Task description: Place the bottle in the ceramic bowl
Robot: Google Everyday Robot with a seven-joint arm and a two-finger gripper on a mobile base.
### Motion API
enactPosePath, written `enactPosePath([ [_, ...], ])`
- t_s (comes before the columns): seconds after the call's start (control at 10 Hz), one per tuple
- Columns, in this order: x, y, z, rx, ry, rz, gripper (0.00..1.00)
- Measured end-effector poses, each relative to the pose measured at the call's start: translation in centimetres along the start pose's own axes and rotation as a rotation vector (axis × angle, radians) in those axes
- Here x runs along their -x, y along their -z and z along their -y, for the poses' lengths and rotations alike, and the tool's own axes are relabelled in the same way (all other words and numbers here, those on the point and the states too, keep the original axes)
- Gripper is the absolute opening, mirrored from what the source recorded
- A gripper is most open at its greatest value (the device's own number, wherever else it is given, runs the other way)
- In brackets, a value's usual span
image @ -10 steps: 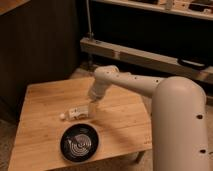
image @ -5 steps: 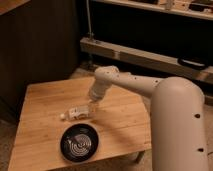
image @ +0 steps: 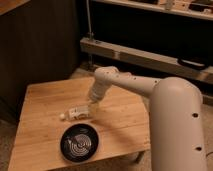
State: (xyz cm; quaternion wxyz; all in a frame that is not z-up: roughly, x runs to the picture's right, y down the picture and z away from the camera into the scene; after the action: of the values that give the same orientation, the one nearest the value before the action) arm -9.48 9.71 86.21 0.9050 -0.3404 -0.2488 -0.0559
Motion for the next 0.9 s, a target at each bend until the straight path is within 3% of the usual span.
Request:
enactPosePath([
  [0.9,-0.6,-1.2,-1.0,0.028,-0.017,-0.011,0.65],
])
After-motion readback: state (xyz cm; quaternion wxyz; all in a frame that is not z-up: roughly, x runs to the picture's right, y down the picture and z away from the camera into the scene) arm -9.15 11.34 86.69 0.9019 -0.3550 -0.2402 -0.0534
